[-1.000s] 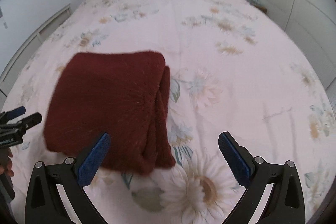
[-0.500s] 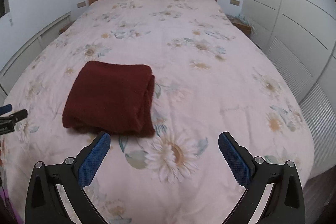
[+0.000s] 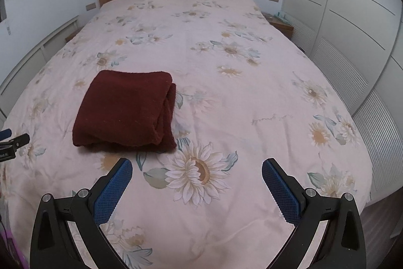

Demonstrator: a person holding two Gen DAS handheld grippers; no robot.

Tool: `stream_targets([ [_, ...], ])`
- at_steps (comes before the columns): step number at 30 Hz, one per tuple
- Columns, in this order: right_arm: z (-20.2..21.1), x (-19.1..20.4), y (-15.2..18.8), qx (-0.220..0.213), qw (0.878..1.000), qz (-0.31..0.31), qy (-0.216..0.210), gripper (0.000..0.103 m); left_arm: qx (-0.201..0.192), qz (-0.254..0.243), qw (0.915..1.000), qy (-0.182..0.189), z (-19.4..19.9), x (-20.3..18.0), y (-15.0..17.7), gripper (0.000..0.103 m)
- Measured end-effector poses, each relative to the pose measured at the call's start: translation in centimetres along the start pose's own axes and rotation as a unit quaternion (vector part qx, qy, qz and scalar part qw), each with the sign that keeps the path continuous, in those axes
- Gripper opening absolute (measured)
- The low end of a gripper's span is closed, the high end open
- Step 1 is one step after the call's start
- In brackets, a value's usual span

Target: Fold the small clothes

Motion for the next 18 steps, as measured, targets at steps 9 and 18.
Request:
stream_targets([
  [9,-0.3,-0.2,0.2,0.008,1.000,0.008,0.002,0.103,0.005,0.007,1.0000,-0.005,-0.2,0.0,0.5,0.102],
  [18,-1.2,-0.6,0.8,0.018,1.000,0.007,0.005,0.103,0.009,0.000,0.9999,-0.006,-0.2,-0.3,0.8,0.102],
])
Point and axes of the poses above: each gripper's, at about its wrist camera, not at the fingertips, and z roughly against the way its jaws point, x to its left, y to its underside, the point moved 8 cm from there along -z, roughly the way its jaws point, and after that the axes turned 13 degrees about -x, right-handed, at the moved point
